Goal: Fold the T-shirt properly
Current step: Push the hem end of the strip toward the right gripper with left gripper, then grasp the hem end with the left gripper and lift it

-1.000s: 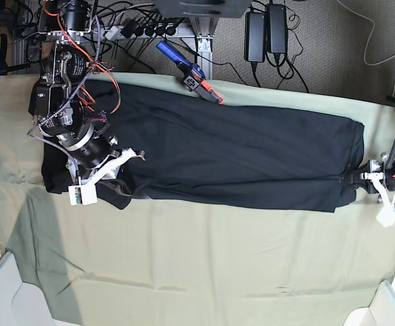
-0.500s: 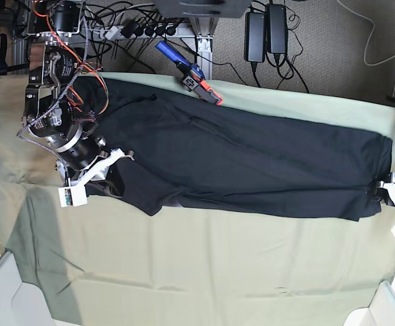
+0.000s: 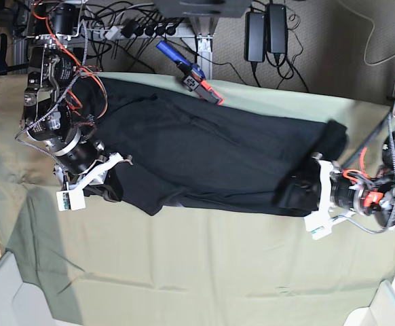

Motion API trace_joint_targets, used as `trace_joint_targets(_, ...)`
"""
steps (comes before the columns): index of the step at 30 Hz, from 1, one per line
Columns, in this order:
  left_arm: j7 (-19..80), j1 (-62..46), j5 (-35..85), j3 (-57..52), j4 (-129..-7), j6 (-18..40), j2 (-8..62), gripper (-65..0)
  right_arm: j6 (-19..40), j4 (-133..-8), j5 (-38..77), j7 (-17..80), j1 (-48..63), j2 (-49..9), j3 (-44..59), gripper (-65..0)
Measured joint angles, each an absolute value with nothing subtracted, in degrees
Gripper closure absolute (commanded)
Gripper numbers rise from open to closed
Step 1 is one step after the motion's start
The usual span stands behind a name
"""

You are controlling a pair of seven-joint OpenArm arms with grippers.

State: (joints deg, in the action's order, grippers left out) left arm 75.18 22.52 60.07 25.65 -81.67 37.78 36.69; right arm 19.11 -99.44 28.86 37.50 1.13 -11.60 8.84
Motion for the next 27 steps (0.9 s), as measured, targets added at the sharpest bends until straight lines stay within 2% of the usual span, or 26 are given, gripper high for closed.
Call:
trace_joint_targets(5,75.2,22.5,59.3,25.7,-81.7,37.4,30.4,0.0,19.1,-99.4,28.6,37.5,1.1,-11.6,8.8,0.0)
trace_joint_targets(10,75.0,22.5,57.3,25.7,-81.7,35.7,26.2,0.0,19.1,-99.4,27.8,37.3,1.1,-11.6,8.8,0.0)
trace_joint_targets(27,74.0,21.6,51.8,25.5,-81.7,35.3,11.5,0.0,19.1,-99.4,27.8,37.3,1.0,-11.6,8.8,0.0)
